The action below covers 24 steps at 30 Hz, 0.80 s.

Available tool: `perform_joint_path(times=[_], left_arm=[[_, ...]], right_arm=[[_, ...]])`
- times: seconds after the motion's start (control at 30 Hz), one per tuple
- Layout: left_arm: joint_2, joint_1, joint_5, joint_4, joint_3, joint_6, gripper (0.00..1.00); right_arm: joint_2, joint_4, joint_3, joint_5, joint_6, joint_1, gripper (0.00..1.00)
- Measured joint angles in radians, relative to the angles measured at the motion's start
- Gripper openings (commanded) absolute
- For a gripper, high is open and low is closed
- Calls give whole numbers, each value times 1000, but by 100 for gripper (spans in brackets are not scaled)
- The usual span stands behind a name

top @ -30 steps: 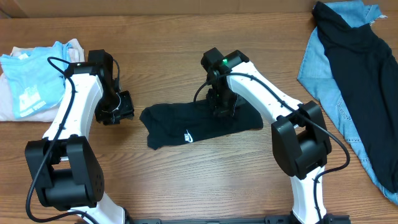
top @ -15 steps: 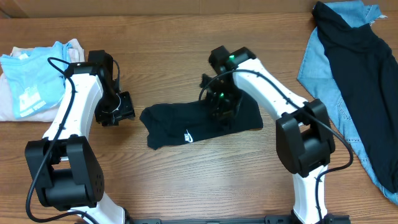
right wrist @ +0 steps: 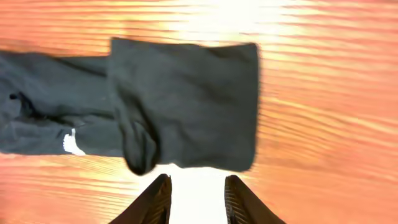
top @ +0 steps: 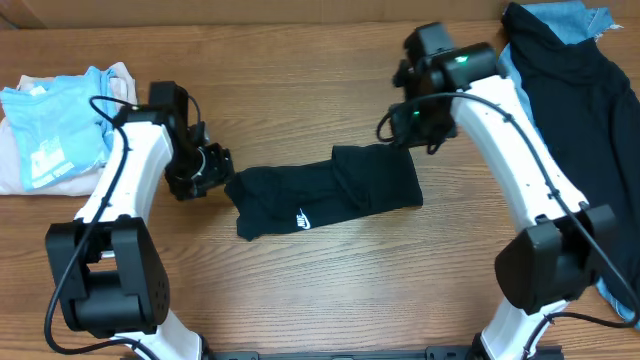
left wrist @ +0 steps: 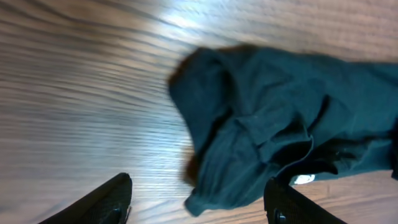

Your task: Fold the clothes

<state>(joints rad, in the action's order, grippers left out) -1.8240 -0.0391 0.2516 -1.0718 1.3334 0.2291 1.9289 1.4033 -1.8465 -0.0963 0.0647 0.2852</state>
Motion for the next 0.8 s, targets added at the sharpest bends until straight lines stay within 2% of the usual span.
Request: perform_joint_path(times=[0.3, 0.8], left_arm=[[0, 45, 81, 224, -176, 23, 73], [19, 112, 134, 410, -302, 157, 74]], right_arm=[[3, 3, 0, 11, 10, -43, 32], [3, 16, 0, 11, 10, -43, 32]])
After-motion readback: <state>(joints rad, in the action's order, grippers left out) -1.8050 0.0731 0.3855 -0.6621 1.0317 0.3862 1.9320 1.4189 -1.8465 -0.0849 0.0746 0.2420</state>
